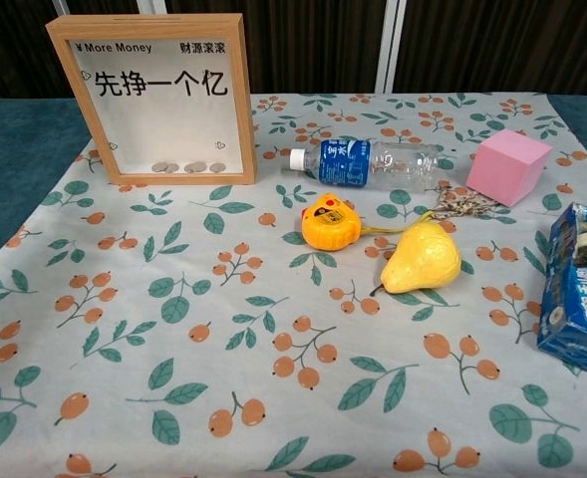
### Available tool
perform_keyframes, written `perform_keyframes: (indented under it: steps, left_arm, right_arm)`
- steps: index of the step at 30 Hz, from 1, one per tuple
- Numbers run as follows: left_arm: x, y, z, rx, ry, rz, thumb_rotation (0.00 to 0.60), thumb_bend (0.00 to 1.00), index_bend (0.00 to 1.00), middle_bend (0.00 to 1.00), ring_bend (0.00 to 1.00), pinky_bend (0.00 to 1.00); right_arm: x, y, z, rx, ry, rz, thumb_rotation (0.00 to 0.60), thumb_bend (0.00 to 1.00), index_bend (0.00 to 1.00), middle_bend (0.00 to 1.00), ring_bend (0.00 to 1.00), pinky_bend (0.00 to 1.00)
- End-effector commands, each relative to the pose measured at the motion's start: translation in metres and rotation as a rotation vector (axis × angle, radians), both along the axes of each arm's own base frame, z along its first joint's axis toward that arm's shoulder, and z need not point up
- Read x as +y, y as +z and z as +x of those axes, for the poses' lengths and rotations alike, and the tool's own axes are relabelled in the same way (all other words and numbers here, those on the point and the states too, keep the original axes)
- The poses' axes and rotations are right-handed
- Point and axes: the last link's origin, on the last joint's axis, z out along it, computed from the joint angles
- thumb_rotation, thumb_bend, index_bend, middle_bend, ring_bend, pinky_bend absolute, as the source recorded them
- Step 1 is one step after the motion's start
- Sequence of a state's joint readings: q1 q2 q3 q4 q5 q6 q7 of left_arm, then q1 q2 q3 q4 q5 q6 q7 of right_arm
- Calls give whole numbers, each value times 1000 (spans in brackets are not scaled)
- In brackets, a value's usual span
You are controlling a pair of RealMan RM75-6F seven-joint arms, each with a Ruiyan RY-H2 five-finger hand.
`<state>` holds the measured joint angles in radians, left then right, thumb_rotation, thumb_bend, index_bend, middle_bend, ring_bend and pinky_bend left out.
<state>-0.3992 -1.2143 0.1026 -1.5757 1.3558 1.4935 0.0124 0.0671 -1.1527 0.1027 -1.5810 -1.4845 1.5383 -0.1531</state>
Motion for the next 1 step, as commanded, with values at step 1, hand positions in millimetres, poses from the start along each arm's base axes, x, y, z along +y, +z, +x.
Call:
perform_keyframes:
  steps: [1]
  left_arm:
    - [0, 2, 1, 3, 3, -1, 600, 380, 99, 0, 0, 0]
  right_arm:
    - [0, 0, 0, -1, -1, 1, 600, 297, 79, 0, 0, 0]
